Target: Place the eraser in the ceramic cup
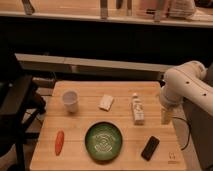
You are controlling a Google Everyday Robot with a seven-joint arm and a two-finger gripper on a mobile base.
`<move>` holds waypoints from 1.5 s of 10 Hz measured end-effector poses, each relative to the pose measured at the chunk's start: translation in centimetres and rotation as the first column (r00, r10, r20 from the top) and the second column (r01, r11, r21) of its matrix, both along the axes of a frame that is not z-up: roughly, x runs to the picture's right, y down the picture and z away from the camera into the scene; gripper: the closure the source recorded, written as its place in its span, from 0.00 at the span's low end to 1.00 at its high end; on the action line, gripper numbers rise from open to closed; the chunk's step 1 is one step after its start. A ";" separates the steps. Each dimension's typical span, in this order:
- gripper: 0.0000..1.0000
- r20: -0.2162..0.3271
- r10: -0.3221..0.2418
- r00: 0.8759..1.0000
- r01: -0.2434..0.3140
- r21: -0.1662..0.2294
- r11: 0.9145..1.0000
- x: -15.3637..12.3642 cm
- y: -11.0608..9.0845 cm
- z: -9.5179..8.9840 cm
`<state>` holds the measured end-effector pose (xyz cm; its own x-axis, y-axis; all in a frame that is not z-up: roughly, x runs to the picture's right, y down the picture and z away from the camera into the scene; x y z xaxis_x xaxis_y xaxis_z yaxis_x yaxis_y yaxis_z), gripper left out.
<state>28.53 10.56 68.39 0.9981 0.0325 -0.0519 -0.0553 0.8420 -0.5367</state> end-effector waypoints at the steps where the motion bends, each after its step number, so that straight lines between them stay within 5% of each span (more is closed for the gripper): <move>1: 0.20 0.000 0.000 1.000 0.000 0.000 1.000 0.0 0.0 0.0; 13: 0.20 0.002 0.000 1.000 0.000 0.000 1.000 -0.1 0.1 0.0; 15: 0.20 0.028 0.010 1.000 -0.010 -0.006 1.000 -0.6 2.2 0.6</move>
<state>27.90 12.73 68.95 0.9988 0.0425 -0.0239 -0.0486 0.8384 -0.5428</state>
